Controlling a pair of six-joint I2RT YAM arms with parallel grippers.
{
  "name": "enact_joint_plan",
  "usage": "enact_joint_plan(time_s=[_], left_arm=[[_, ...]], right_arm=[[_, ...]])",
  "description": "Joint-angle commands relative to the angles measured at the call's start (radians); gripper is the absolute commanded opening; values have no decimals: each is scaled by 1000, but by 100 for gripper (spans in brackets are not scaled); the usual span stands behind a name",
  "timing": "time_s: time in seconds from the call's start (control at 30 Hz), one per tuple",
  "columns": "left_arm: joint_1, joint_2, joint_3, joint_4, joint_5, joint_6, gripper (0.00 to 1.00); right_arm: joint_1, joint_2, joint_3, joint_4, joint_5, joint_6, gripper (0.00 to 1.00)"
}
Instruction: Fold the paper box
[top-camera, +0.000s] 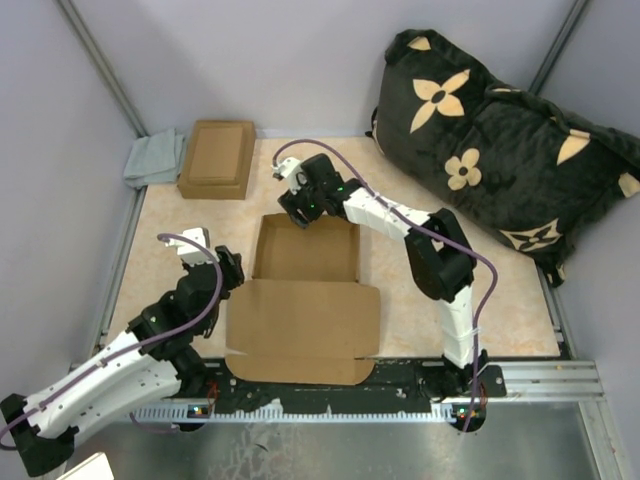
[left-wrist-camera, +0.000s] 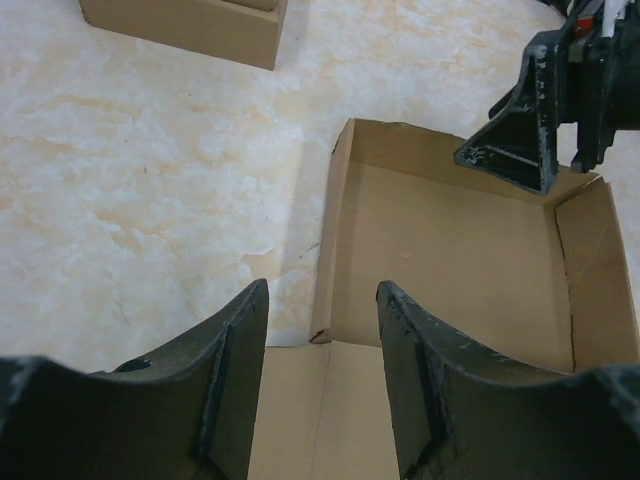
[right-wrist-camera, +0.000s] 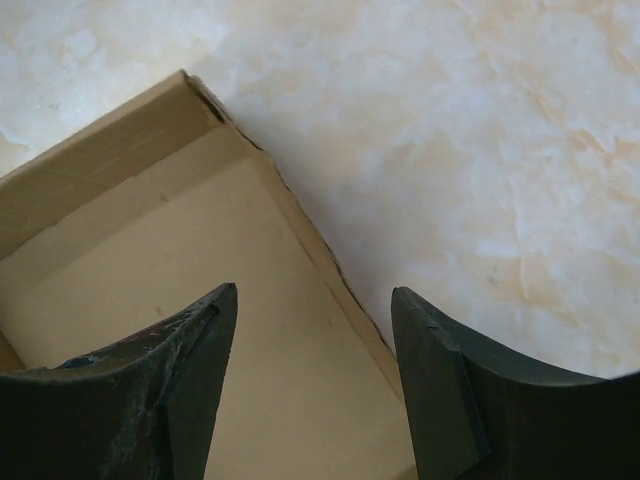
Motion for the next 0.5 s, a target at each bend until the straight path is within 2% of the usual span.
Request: enact_joint_plan(time_s=[0.0,0.17,0.4,0.47], left_arm=[[-2,4,3,-3,-12,-9,54],[-2,3,0,-4,-16,-9,54],[-2,7,-3,-3,-19,-11,54],[-2,9,-4,-1,-20,-9,54]], right_arm=[[24,42,119,-29,12,-85,65],[42,124,194,-57,64,-83,65],[42,171,231,-69,47,-64,65],[42,181,237,-72,67,-47,59]])
